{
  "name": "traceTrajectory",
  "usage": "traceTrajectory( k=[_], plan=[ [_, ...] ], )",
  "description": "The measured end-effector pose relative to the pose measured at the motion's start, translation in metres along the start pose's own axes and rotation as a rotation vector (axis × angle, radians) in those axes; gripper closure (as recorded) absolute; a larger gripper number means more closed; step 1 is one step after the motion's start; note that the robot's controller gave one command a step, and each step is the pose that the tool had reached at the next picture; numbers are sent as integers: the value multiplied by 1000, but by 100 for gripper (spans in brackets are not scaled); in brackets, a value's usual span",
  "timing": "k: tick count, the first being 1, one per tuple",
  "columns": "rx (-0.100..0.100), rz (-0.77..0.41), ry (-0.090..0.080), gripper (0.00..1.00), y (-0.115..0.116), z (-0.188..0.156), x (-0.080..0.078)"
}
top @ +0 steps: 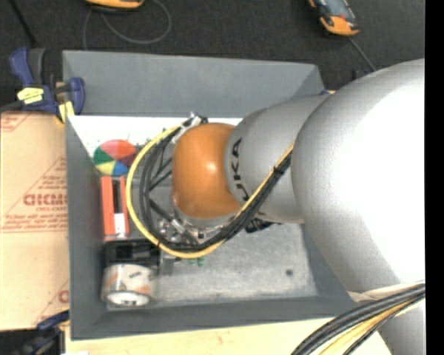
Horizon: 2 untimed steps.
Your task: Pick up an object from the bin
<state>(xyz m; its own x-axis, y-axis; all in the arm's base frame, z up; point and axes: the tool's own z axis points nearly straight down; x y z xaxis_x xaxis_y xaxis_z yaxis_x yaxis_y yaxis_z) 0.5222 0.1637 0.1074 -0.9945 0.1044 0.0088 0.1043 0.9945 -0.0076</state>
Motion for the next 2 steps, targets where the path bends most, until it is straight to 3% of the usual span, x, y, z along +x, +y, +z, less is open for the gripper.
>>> traceTrajectory(
  k=[1,2],
  plan=[
    [-8,-1,-11,100,11,-36,-9],
    [-3,-3,1,100,14,-68,-15]
  ],
)
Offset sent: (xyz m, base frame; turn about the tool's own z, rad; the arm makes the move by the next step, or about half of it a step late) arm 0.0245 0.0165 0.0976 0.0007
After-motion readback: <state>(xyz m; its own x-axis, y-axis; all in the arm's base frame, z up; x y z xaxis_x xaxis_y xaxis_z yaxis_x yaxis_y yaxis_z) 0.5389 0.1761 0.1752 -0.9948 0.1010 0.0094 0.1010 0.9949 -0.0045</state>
